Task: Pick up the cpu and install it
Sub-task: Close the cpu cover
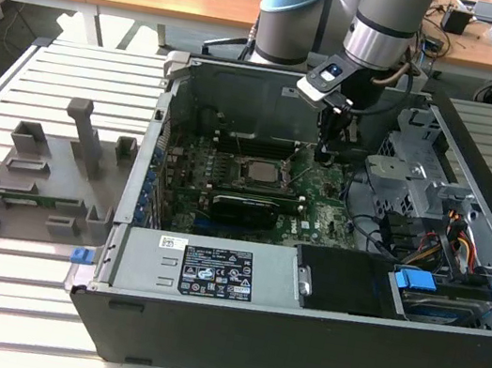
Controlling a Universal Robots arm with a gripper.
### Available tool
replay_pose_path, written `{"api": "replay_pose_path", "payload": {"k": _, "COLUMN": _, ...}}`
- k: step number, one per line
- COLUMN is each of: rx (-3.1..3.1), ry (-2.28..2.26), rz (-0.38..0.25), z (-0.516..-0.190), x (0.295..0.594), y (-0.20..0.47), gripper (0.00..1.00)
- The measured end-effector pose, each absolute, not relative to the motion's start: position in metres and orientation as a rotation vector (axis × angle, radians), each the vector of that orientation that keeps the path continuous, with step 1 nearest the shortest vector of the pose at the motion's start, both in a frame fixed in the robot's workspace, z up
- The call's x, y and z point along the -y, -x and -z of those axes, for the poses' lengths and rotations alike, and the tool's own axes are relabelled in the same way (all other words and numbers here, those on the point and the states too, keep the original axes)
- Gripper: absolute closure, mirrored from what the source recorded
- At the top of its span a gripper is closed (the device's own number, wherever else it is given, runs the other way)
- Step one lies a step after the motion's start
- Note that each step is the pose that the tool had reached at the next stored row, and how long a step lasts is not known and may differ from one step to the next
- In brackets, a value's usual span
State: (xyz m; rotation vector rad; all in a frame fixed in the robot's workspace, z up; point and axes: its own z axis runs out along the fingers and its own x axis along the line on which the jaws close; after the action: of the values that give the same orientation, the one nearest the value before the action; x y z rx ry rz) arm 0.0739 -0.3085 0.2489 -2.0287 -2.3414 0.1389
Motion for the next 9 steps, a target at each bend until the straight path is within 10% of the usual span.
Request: {"api": "replay_pose_path", "payload": {"k": 9, "rx": 2.341, "ry": 2.029, "rz": -0.139, "z": -0.2489, "x": 0.3085, "y": -0.0669, "gripper": 0.89}}
